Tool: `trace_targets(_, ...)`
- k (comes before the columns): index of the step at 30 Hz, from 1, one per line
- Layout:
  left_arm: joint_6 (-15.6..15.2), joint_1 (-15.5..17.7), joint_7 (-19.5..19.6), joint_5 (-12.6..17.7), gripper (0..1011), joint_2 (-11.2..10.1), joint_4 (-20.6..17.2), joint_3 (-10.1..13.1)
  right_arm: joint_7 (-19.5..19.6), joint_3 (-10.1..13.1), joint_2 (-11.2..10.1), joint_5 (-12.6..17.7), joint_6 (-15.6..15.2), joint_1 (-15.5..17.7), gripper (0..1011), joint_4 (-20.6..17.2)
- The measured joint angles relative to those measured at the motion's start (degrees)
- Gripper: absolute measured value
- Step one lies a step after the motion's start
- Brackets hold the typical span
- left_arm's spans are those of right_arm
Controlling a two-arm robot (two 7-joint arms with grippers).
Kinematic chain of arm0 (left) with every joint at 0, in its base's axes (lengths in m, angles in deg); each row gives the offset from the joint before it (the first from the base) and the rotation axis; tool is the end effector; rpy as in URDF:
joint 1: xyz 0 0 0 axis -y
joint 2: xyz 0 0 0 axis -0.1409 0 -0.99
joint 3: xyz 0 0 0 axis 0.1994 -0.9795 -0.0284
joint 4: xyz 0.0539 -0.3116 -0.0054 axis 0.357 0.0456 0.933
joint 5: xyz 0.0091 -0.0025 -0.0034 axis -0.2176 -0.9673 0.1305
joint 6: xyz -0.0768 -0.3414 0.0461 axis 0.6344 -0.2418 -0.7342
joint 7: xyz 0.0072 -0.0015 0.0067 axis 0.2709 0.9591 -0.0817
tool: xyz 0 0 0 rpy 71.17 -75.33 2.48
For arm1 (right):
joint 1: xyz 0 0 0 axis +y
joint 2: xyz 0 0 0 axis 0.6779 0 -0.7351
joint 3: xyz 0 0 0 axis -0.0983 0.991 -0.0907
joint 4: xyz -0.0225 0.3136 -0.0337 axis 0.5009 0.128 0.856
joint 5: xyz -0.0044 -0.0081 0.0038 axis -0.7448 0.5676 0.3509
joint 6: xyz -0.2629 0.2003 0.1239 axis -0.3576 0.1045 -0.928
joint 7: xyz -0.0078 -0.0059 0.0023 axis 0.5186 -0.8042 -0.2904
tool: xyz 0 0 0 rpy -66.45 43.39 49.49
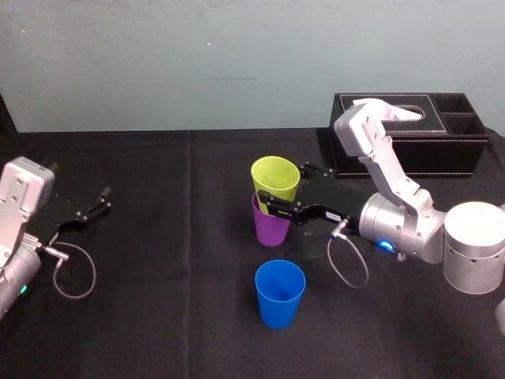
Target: Stack the three plastic cups sequentially using one hand.
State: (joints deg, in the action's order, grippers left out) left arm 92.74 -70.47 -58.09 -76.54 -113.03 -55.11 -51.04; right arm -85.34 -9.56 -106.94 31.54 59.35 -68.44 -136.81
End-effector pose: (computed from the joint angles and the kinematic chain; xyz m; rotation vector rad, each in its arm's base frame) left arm 0.4040 0.0859 -0.3318 0.3044 -0.2852 1.2479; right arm 0.4532 -0.0028 -0.2554 -0.2979 -0.0752 -0.7600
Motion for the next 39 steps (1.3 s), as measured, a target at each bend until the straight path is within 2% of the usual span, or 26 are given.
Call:
trace_targets(10,0.0,0.0,0.0,0.0,1010,0.0,0.0,0.0,0.0,0.0,0.0,0.0,0.0,0.0,749,-0.1)
trace_targets(17,0.0,0.0,0.0,0.0,1010,0.0,0.0,0.0,0.0,0.0,0.0,0.0,0.0,0.0,948,-0.2)
trace_targets(21,0.0,0.0,0.0,0.0,1010,0.0,0.0,0.0,0.0,0.0,-0.1,0.0,0.0,0.0,1003,-0.2)
trace_targets(33,0.0,0.0,0.0,0.0,1010,0.0,0.0,0.0,0.1,0.0,-0.1,0.0,0.0,0.0,1003,-0.3)
trace_targets(39,0.0,0.0,0.0,0.0,1010,0.0,0.0,0.0,0.3,1.2,-1.8,0.6,0.4,2.0,1003,-3.1)
